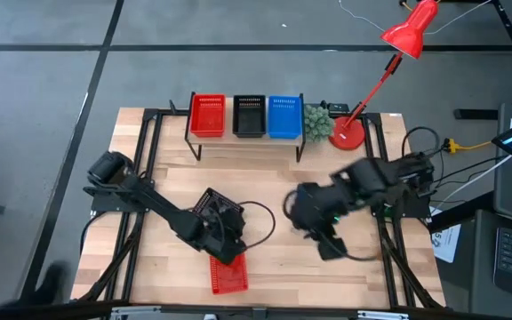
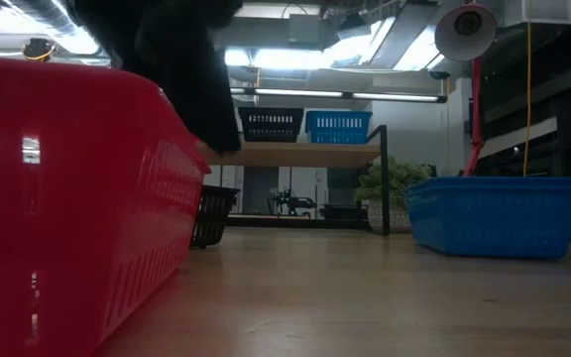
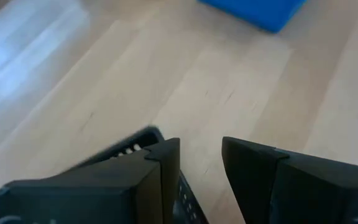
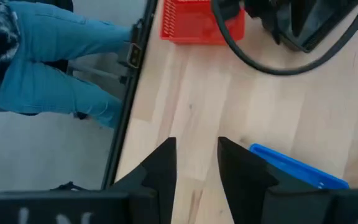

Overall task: Stack baskets on shelf by color
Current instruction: Stack the black bin on top of the black bin on the shelf

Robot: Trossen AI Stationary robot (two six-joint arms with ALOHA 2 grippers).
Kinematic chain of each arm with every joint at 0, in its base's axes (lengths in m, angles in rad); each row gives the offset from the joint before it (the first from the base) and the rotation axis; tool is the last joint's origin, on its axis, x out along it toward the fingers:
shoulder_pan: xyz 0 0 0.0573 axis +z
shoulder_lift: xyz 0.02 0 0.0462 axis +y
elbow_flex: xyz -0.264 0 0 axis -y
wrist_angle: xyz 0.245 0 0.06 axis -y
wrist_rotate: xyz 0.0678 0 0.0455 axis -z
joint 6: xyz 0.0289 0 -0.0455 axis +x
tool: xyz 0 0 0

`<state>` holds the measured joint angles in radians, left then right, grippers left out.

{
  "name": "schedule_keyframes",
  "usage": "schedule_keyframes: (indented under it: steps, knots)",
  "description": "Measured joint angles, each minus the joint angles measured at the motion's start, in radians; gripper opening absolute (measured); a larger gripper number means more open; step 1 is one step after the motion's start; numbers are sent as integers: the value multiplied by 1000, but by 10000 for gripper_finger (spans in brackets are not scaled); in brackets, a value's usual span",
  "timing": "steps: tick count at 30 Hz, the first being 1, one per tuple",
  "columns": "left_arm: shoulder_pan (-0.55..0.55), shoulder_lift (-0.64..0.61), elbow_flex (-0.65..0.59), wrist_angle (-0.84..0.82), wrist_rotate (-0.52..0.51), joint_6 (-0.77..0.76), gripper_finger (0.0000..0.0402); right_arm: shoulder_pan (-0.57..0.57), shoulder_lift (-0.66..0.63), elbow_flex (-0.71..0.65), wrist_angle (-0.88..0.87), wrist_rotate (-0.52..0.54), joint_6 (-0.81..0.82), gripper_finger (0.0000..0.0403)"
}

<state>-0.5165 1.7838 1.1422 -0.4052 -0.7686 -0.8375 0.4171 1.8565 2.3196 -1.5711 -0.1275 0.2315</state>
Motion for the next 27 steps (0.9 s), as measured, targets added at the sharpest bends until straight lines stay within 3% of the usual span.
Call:
schedule_keyframes:
  steps: [7,16,27]
  knots:
    - [16,97,85,-127,0,-118,112,143,-37,0,0,134,82,113]
    - [19,108,92,-198,4,-209,112,254,-39,0,0,140,109,113]
    - [28,174,92,-221,173,-287,112,307,-39,0,1,220,187,113]
